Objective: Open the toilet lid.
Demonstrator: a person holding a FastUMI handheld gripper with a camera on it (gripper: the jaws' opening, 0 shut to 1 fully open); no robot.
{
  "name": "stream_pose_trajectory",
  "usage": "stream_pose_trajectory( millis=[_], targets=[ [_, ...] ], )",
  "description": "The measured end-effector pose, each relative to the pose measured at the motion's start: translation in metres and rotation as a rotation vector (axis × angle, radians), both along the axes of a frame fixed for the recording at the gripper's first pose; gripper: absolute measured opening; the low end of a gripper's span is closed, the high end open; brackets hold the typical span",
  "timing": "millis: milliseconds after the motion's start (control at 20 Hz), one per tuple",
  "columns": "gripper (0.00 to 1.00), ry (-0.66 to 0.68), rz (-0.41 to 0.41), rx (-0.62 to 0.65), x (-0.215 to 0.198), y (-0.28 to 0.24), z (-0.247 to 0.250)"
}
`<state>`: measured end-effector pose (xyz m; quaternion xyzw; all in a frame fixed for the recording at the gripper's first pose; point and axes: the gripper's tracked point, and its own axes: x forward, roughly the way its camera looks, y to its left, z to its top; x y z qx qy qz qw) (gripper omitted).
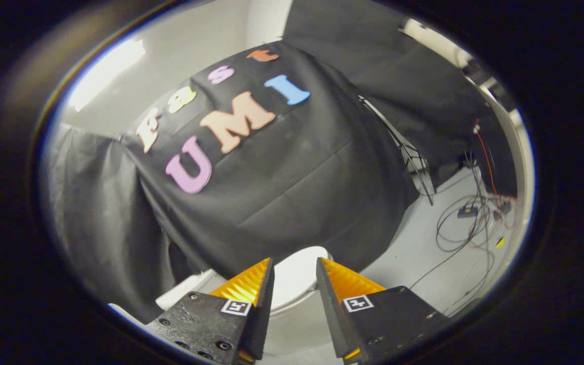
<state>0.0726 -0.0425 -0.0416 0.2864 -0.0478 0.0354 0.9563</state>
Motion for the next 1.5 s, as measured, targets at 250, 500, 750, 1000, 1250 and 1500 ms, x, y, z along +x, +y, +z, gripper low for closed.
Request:
stream_pose_trajectory(
  millis=[250, 500, 750, 1000, 1250, 1500],
  targets=[
    [0.50, -0.044, 0.015, 0.307, 0.047, -0.005, -0.039],
    [0.50, -0.005, 0.034, 0.503, 0.089, 0.001, -0.082],
    [0.49, 0.076, 0.008, 0.643, 0.141, 0.009, -0.120],
    [0.49, 0.142, 0.065, 0.740, 0.187, 0.023, -0.131],
    [0.40, 0.165, 0.091, 0.754, 0.209, 0.026, -0.125],
    [0.03, 0.242, 0.090, 0.760, 0.213, 0.027, -0.131]
  ],
)
